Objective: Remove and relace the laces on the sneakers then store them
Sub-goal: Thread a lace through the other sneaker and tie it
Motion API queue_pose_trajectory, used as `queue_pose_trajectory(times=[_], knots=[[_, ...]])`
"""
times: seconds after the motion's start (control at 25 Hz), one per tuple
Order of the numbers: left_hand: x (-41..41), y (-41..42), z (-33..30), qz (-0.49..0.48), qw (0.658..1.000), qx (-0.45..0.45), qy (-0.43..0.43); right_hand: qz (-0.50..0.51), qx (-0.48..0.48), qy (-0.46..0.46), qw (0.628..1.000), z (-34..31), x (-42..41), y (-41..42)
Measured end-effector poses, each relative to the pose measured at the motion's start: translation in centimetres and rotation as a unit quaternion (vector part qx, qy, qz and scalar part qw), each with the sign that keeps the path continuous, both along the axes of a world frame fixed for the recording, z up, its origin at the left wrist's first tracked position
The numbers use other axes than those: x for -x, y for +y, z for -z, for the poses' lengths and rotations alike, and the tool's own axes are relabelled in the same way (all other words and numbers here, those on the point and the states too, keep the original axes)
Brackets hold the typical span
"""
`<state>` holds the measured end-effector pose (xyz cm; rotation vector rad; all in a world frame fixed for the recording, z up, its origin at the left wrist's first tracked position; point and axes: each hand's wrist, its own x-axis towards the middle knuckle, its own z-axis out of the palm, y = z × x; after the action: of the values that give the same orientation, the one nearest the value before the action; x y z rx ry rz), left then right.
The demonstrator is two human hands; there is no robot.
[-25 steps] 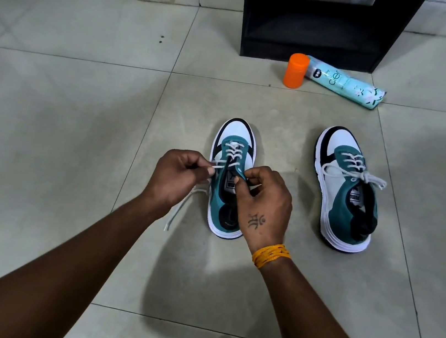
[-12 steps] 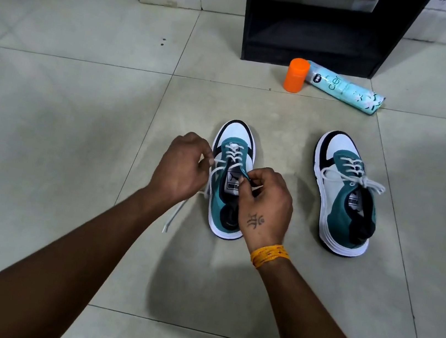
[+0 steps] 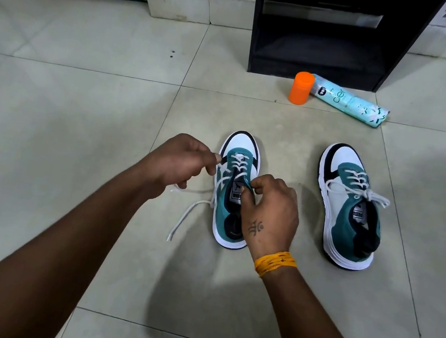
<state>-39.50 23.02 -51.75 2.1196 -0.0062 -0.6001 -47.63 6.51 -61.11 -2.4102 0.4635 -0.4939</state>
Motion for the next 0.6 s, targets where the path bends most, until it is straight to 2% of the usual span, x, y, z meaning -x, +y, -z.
queue_pose_trajectory(times=[0.12,0.28,0.4,0.48,0.6], knots=[[0.2,-0.1,-1.4,-0.01,0.997,0.072,0.036,-0.027,0.053,-0.04,0.997,-2.3,-0.7,0.4],[0.2,-0.4,-3.0,-0.022,0.992,0.113,0.043,-0.111,-0.034,-0.111,0.987,-5.8,-2.1,2.1],[0.1,-0.5,-3.8,-0.033,0.99,0.134,0.041,-0.153,-0.051,-0.132,0.978,-6.3,-3.3,2.6],[0.0,-0.3,-4.2,-0.051,0.986,0.15,0.044,-0.146,-0.04,-0.124,0.981,-6.0,-4.2,2.1],[-0.1,-0.1,-4.3,-0.078,0.978,0.183,0.068,-0.103,0.014,-0.036,0.994,-5.6,-5.2,1.2]])
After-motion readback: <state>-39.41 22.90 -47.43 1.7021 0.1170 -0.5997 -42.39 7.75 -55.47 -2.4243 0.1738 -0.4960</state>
